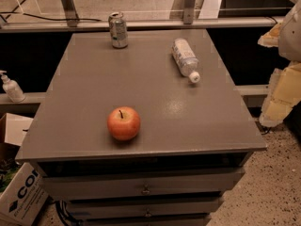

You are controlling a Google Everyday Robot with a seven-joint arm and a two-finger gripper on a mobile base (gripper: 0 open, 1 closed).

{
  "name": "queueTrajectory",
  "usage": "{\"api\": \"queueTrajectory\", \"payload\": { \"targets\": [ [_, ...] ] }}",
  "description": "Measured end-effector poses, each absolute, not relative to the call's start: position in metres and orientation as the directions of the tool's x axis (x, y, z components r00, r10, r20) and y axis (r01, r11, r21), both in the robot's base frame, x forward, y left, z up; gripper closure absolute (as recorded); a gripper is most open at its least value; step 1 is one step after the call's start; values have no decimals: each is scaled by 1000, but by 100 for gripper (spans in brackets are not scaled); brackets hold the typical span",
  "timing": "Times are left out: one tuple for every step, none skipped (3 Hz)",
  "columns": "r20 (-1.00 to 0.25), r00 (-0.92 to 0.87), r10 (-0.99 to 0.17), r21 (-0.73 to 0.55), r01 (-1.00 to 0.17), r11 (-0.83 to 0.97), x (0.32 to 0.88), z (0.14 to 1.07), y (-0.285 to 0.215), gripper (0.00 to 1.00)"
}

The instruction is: Pick blue plastic bottle

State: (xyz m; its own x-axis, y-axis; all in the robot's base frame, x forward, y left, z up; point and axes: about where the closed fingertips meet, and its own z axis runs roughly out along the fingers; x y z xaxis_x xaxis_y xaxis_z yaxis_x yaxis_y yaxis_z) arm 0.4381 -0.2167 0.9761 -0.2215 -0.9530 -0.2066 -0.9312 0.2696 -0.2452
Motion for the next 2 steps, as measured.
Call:
{"api": "queueTrajectory", "payload": {
  "targets": [
    [-207,-222,-953,-245,-931,270,438,976,-217,0],
    [-194,-202,-960,-256,-934,249,443,975,-214,0]
  ]
}}
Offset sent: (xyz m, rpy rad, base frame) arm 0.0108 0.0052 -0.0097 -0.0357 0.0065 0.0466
